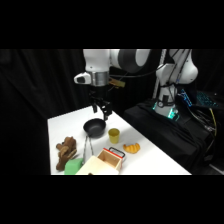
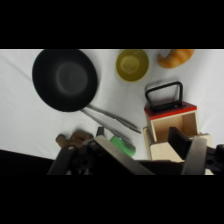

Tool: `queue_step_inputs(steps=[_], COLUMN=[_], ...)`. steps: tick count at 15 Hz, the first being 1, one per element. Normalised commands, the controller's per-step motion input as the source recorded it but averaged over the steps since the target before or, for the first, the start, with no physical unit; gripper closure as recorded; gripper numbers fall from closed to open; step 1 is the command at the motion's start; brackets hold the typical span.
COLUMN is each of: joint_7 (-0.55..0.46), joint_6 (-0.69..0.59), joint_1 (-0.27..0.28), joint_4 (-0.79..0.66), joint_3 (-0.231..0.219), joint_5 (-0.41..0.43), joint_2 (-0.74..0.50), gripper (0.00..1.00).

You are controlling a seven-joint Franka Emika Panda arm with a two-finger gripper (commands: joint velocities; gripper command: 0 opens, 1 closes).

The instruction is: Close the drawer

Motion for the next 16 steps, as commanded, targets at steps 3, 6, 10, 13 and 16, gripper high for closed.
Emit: queue_step_inputs(steps=[3, 6, 10, 13, 16], joint_7=[-0.15, -0.21, -0.27, -0.31, -0.31], joint_6=[0.41, 0.47, 0.47, 0.38, 0.32], joint_1=[0.046, 0.016, -0.003, -0.032, -0.069], joint_4=[-0.30, -0.24, -0.18, -0.10, -0.07], joint_3=[0.066, 0.038, 0.054, 0.093, 0.117], joint_5=[0.044, 0.070, 0.121, 0.169, 0.173], joint_2=[-0.07, 0.05, 0.10, 0.11, 0.12], gripper=[0.00, 0.00, 0.00, 0.00, 0.00])
